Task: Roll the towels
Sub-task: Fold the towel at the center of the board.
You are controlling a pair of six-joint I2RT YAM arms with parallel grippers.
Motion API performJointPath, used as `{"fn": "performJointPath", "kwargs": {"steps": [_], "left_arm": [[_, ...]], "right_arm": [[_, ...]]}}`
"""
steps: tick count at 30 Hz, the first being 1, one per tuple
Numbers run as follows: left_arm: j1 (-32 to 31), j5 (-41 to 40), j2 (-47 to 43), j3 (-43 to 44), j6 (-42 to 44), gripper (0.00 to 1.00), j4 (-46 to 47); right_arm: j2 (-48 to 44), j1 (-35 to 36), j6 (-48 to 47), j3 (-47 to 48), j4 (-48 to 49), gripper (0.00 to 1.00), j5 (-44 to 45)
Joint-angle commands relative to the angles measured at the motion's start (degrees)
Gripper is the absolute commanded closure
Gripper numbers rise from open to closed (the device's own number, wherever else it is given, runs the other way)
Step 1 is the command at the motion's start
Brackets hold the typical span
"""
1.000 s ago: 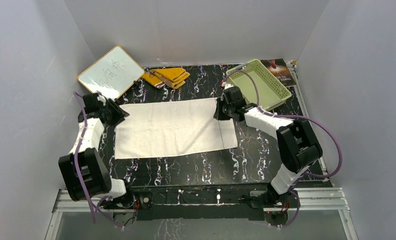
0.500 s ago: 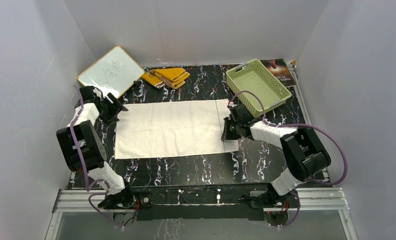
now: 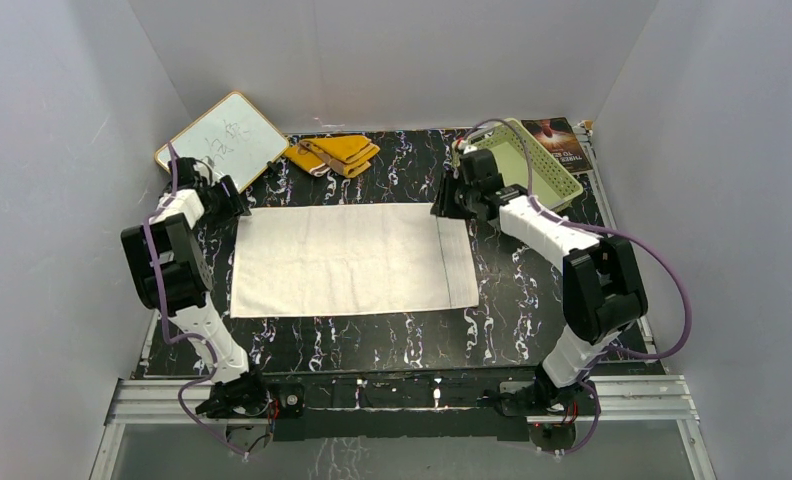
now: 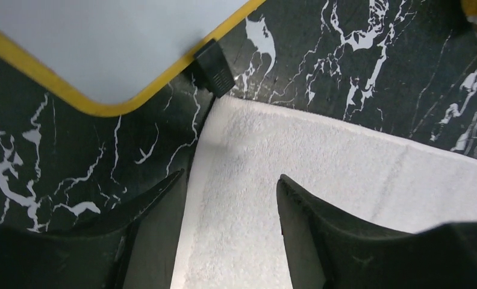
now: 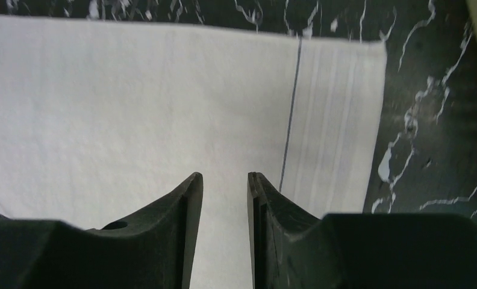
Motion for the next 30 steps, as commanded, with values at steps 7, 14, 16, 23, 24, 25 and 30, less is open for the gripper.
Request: {"fn": "performJointPath", "kwargs": {"steps": [7, 14, 16, 23, 24, 25, 30], "left_arm": [[-4.8, -17.1, 0.1, -0.4, 8.5, 0.45, 6.1], [-5.6, -19.2, 1.2, -4.4, 9.1, 0.45, 10.4], [-6.2, -19.8, 1.9, -4.6, 10.0, 0.45, 10.5], [-6.5, -17.3, 1.4, -7.1, 9.0, 0.4, 14.0], [-6.5, -16.6, 0.7, -7.6, 8.9, 0.38, 14.6], [-6.4, -15.8, 0.1, -8.0, 8.7, 0.37, 15.3], [-6.4, -13.4, -2.7, -10.1, 7.0, 0.34, 18.8]], "right_arm": [[2.1, -1.3, -2.0, 8.9, 2.1, 0.68, -1.6], [0.2, -2.1, -3.0, 6.0, 2.0, 0.68, -1.8], [0.3, -2.3, -3.3, 6.3, 1.9, 0.68, -2.0], [1.1, -2.7, -3.8, 8.1, 1.9, 0.68, -2.4], [1.0, -2.7, -3.8, 8.1, 2.0, 0.68, -2.4], [0.9, -2.7, -3.7, 8.1, 2.1, 0.68, -2.4], [0.5, -2.7, -3.5, 7.6, 2.3, 0.68, -3.1]]}}
